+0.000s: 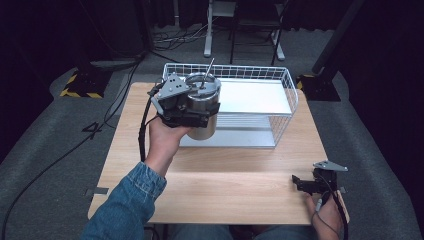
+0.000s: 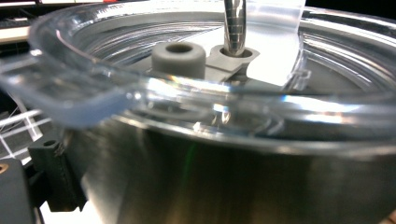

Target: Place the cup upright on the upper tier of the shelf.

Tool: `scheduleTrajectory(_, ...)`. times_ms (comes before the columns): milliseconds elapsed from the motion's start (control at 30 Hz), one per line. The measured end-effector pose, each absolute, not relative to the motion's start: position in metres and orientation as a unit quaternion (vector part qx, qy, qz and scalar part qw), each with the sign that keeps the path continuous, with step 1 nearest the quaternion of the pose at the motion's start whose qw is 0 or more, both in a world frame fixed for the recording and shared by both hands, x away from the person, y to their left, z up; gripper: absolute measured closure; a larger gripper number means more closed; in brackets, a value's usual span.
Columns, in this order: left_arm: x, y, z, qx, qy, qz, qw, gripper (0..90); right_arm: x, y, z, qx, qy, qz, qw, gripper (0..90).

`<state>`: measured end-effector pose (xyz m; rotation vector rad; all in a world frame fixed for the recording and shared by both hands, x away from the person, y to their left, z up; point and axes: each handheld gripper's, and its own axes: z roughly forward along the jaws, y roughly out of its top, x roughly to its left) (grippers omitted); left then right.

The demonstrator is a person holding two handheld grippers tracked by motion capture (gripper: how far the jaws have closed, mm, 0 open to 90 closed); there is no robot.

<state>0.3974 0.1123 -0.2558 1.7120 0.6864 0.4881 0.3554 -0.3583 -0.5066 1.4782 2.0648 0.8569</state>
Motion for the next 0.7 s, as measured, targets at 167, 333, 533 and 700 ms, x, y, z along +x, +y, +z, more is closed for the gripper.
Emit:
scheduleTrajectory(167,0.405,0.108,-0.247,0.728,0.296,0.214,0.58,3.7,0.355,-0.358,-0.507,0.537,0.75,0.311,0.229,0.3)
scheduleTrajectory(333,0.417,0.101,-0.235,0.723,0.302,0.221,0.581,3.7,0.355,-0.358,-0.507,0.537,0.75,0.311,0.229,0.3)
scheduleTrajectory(533,0.436,0.094,-0.219,0.709,0.303,0.236,0.592,3.7,0.355,-0.358,-0.507,0.537,0.75,0.311,0.229,0.3)
scheduleTrajectory(700,0.449,0.086,-0.21,0.708,0.299,0.24,0.594,3.7,0.355,-0.358,-0.507,0.537,0.75,0.311,0.229,0.3)
